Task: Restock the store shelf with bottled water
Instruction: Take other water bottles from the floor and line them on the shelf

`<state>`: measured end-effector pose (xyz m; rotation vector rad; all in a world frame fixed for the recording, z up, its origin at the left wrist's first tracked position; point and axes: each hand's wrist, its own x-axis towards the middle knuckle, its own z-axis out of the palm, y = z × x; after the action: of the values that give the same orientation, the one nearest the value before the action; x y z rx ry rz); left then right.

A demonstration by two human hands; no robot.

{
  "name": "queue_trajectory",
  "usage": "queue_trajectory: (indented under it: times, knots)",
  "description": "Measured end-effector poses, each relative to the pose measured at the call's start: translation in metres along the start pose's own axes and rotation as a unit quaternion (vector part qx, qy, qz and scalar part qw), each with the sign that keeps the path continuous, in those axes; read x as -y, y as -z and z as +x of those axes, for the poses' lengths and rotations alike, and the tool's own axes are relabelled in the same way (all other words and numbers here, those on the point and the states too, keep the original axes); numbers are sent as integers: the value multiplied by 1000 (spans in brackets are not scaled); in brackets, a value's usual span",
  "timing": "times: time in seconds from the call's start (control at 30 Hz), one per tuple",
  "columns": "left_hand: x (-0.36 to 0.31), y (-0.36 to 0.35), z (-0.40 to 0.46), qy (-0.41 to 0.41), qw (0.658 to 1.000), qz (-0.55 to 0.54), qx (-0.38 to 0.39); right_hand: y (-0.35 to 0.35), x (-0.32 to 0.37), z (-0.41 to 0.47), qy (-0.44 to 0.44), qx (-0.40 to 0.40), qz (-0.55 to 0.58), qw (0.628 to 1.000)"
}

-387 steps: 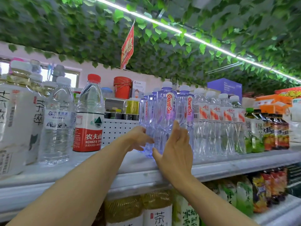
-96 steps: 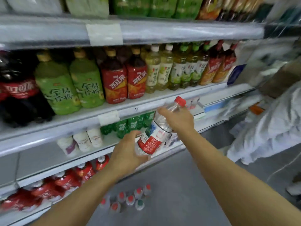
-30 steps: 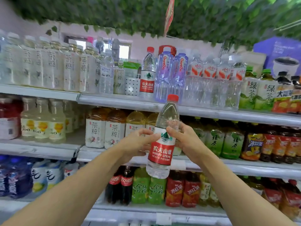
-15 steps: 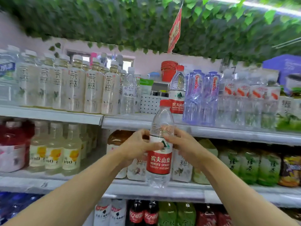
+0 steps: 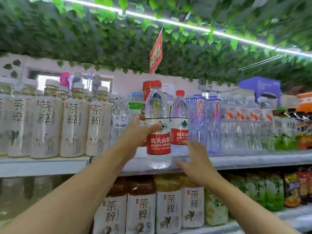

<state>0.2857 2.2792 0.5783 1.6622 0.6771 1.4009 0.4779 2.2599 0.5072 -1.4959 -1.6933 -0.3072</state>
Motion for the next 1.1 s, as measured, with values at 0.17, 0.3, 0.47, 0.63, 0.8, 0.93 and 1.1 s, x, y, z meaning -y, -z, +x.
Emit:
queue_trajectory:
  times: [0.17, 0.3, 0.47, 0.63, 0.8, 0.93, 1.1]
  knots:
    - [-7, -10, 47, -32, 999, -14, -40, -21, -12, 7, 23, -34, -58, 997]
    - [12, -18, 75, -16, 997, 17, -73, -28, -20, 5, 43, -51, -87, 994]
    - [32, -31, 88, 8, 997, 23, -72, -30, -28, 7, 69, -56, -55, 995]
    - [37, -36, 95, 18, 996, 45, -78, -30, -33, 8, 95, -57, -67, 992]
    - [39, -32, 92, 42, 994, 86, -48, -32, -35, 8, 109, -58, -76, 990]
    - [48, -25, 87, 94, 978, 185, 20, -32, -35, 9, 109, -60, -75, 989]
    - [50, -26, 97, 106, 973, 202, 41, -33, -35, 11, 111, -63, -73, 989]
